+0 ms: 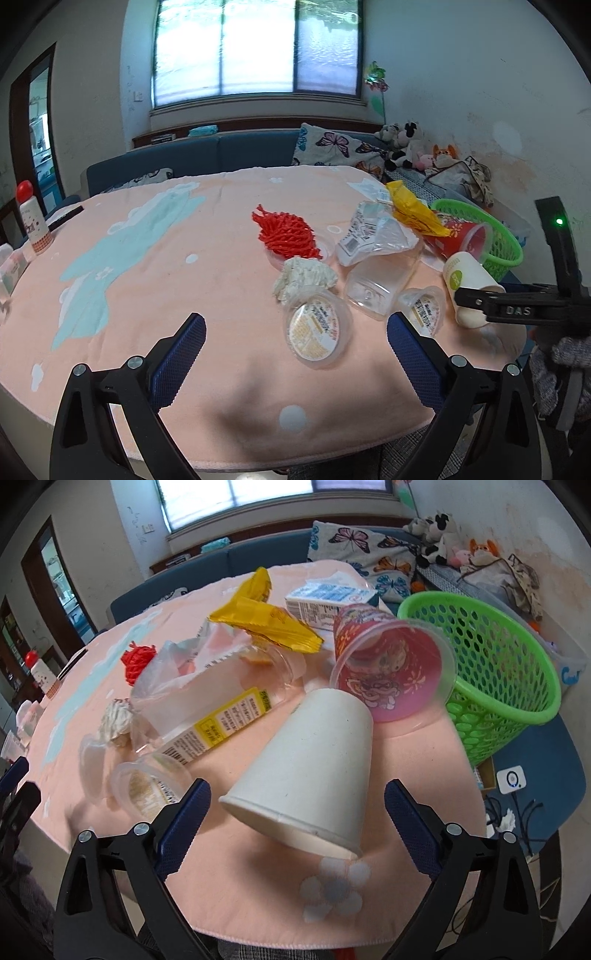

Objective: Collect trash
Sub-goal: 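Grasp the white paper cup with the right gripper while the left grasps a clear yogurt cup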

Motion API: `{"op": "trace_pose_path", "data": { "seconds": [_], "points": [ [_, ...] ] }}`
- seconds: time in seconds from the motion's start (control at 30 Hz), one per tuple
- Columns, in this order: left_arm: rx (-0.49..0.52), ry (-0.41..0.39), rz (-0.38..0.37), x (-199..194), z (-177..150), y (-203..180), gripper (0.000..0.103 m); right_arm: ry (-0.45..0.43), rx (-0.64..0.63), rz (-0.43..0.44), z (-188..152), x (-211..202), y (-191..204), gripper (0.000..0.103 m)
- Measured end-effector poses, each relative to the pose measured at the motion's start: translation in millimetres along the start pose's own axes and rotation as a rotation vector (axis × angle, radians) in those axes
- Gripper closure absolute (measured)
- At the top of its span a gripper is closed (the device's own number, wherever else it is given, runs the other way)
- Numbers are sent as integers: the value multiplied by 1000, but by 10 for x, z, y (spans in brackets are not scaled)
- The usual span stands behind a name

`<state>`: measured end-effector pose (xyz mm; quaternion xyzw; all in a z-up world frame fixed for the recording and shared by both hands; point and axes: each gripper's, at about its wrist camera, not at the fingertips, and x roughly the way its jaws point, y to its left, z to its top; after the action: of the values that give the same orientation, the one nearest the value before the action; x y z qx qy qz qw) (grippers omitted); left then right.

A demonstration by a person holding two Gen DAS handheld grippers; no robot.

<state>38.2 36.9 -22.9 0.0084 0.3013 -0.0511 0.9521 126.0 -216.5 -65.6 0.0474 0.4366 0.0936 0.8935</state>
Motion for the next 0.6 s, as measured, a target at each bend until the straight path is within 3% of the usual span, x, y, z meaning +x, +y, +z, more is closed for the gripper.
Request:
{"op": "trace_pose_path", "data": {
  "seconds": [0.27,0.6],
  "points": [
    [31,48,-88,147,35,-226,30,31,42,44,-13,71,-119,20],
    [103,83,-156,331,77,-448,44,23,54,77,-49,-50,-170,22]
  ]
}}
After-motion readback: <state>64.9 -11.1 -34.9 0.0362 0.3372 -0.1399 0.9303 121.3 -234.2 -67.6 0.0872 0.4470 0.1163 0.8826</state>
